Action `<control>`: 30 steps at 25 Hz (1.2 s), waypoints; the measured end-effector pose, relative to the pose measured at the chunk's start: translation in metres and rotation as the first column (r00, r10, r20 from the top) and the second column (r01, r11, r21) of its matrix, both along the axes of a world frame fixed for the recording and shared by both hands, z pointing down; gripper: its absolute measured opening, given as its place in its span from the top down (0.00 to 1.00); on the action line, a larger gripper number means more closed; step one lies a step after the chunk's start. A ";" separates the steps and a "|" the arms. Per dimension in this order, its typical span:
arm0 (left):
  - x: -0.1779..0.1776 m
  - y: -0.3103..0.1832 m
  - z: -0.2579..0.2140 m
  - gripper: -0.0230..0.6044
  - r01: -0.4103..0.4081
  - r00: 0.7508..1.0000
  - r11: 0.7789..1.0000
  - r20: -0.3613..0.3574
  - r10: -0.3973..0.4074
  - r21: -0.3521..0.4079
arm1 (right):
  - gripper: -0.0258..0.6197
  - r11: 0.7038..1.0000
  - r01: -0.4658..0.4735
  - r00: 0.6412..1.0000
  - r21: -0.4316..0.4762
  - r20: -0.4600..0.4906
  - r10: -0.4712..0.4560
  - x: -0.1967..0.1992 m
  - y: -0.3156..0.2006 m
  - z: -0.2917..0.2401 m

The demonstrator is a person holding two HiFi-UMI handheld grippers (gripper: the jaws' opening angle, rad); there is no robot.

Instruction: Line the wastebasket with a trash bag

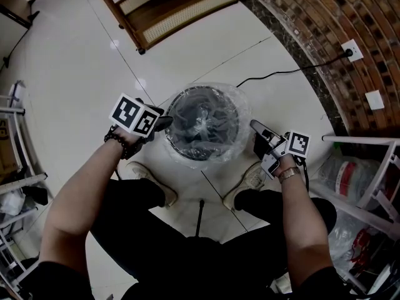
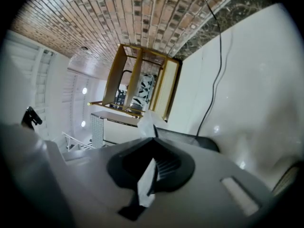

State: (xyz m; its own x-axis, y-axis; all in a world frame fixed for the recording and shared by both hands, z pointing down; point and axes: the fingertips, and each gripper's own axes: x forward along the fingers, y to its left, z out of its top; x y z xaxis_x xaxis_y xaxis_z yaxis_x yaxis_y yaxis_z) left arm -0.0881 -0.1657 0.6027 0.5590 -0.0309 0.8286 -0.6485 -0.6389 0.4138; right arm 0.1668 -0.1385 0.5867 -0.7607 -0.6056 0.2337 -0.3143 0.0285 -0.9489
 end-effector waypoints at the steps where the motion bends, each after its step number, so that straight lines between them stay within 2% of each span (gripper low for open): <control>1: 0.001 0.000 -0.001 0.69 -0.001 1.000 1.000 -0.002 0.001 0.002 | 0.96 1.000 0.007 0.999 -0.003 -0.033 -0.007 0.004 0.002 0.003; 6: 0.004 0.004 0.000 0.69 -0.017 1.000 1.000 0.001 0.017 0.002 | 0.96 0.997 0.010 0.968 -0.077 -0.249 -0.029 0.014 0.006 0.033; 11: 0.001 0.007 0.004 0.69 -0.028 0.999 1.000 0.016 0.028 -0.005 | 0.94 0.996 0.028 0.954 -0.088 -0.295 -0.053 0.000 0.002 0.045; 13: 0.001 0.006 0.004 0.69 -0.025 1.000 1.000 0.015 0.025 -0.005 | 0.76 0.996 0.031 0.946 -0.087 -0.318 -0.058 0.002 0.001 0.044; 14: 0.001 0.005 0.004 0.69 -0.023 1.000 1.000 0.012 0.023 -0.004 | 0.70 0.996 0.031 0.938 -0.079 -0.343 -0.056 0.007 0.000 0.041; 15: 0.001 0.004 0.003 0.69 -0.022 1.000 1.000 0.009 0.022 -0.002 | 0.69 0.998 0.031 0.924 -0.063 -0.378 -0.053 0.013 -0.002 0.034; 17: 0.001 0.002 0.001 0.69 -0.018 1.000 1.000 0.001 0.018 0.005 | 0.69 0.999 0.054 0.883 -0.001 -0.467 -0.048 0.024 -0.008 0.013; 19: 0.002 0.001 -0.002 0.69 -0.016 1.000 1.000 -0.009 0.016 0.013 | 0.69 0.990 0.119 0.832 0.081 -0.553 -0.055 0.023 -0.017 -0.018; 21: 0.003 0.000 -0.005 0.69 -0.014 1.000 1.000 -0.019 0.014 0.020 | 0.69 0.968 0.212 0.776 0.135 -0.626 -0.083 0.013 -0.022 -0.046; 24: 0.005 0.002 -0.010 0.69 -0.018 0.999 0.999 -0.031 0.019 0.032 | 0.69 0.932 0.333 0.689 0.142 -0.711 -0.137 -0.004 -0.021 -0.069; 27: 0.004 0.001 -0.015 0.69 -0.012 0.999 0.999 -0.040 0.014 0.046 | 0.71 0.864 0.481 0.603 0.146 -0.771 -0.206 -0.046 -0.019 -0.087; 29: 0.002 -0.002 -0.021 0.69 0.004 0.999 0.998 -0.050 -0.001 0.064 | 0.81 0.812 0.568 0.554 0.136 -0.793 -0.255 -0.084 -0.019 -0.089; 30: 0.003 -0.004 -0.026 0.69 0.011 0.998 0.997 -0.057 -0.006 0.080 | 0.86 0.796 0.593 0.536 0.123 -0.798 -0.276 -0.101 -0.020 -0.086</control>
